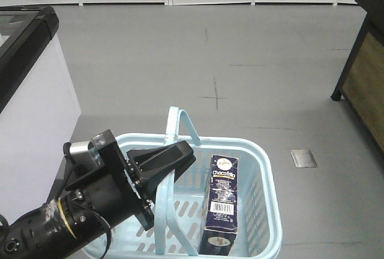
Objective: Left arm holds basket, right arm returns cookies
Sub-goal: 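Drive toward the drink shelves holding the basket in the left gripper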
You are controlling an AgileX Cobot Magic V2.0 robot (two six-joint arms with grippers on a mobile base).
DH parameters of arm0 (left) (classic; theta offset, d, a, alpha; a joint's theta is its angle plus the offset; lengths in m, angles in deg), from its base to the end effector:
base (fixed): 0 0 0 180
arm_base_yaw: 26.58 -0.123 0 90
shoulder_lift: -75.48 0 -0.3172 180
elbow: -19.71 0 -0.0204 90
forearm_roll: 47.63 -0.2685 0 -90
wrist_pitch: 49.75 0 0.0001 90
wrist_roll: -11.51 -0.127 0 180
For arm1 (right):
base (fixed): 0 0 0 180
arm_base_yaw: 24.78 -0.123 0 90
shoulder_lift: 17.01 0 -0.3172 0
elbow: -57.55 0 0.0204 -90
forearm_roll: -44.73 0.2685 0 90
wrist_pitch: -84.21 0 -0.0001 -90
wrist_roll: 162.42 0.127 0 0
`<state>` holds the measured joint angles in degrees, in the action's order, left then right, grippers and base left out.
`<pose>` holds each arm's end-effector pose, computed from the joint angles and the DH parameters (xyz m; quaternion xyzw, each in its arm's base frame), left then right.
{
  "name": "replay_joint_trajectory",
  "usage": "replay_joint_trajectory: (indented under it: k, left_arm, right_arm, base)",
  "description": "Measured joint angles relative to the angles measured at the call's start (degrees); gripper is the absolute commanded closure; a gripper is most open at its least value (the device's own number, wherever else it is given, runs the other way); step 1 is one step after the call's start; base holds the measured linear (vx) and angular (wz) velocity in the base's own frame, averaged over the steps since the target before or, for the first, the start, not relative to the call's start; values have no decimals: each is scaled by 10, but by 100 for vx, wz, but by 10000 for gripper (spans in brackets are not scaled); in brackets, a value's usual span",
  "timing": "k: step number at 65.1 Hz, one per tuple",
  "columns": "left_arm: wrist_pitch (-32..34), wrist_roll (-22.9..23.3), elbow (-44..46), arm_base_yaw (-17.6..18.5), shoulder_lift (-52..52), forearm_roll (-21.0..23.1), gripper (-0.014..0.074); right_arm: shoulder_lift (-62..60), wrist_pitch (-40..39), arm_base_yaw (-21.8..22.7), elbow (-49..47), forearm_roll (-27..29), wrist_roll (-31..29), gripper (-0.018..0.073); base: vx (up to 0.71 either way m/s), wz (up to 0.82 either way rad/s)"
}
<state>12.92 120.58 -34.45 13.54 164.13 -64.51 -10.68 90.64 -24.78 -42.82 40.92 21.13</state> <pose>0.2025 -0.2134 0.2573 -0.2424 0.6060 -0.7384 0.1699 0.0780 -0.0010 0.1919 0.0011 0.7216 -0.0041 0.6923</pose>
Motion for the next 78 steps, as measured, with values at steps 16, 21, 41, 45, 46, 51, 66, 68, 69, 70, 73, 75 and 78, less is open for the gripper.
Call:
replay_joint_trajectory:
  k: [16, 21, 41, 45, 46, 51, 66, 68, 69, 70, 73, 75, 78]
  left_arm:
    - [0, 0, 0, 0, 0, 0, 599]
    - [0, 0, 0, 0, 0, 0, 599]
    - [0, 0, 0, 0, 0, 0, 599]
    - [0, 0, 0, 0, 0, 0, 599]
    - [0, 0, 0, 0, 0, 0, 599]
    - [0, 0, 0, 0, 0, 0, 599]
    - [0, 0, 0, 0, 0, 0, 599]
    - [0, 0, 0, 0, 0, 0, 599]
    - [0, 0, 0, 0, 0, 0, 599]
    - [0, 0, 0, 0, 0, 0, 599]
    - [0, 0, 0, 0, 0, 0, 599]
    - [0, 0, 0, 0, 0, 0, 599]
    - [0, 0, 0, 0, 0, 0, 599]
  right_arm:
    - [0, 0, 0, 0, 0, 0, 565]
    - [0, 0, 0, 0, 0, 0, 565]
    - [0, 0, 0, 0, 0, 0, 565]
    - [0, 0, 0, 0, 0, 0, 565]
    - [0, 0, 0, 0, 0, 0, 565]
    - [0, 0, 0, 0, 0, 0, 565]
    - [0, 0, 0, 0, 0, 0, 565]
    - [0, 0, 0, 0, 0, 0, 565]
    - [0, 0, 0, 0, 0, 0, 565]
    - [0, 0, 0, 0, 0, 0, 565]
    - [0, 0, 0, 0, 0, 0, 565]
    - [0, 0, 0, 0, 0, 0, 565]
    - [0, 0, 0, 0, 0, 0, 565]
  base:
    - [50, 2]
    - [53, 3]
    - [55, 1]
    - [57, 0]
    - [58, 0]
    - [58, 0]
    - [59, 2]
    - [60, 2]
    - [60, 2]
    - [60, 1]
    - [61, 1]
    - [61, 1]
    - [61, 2]
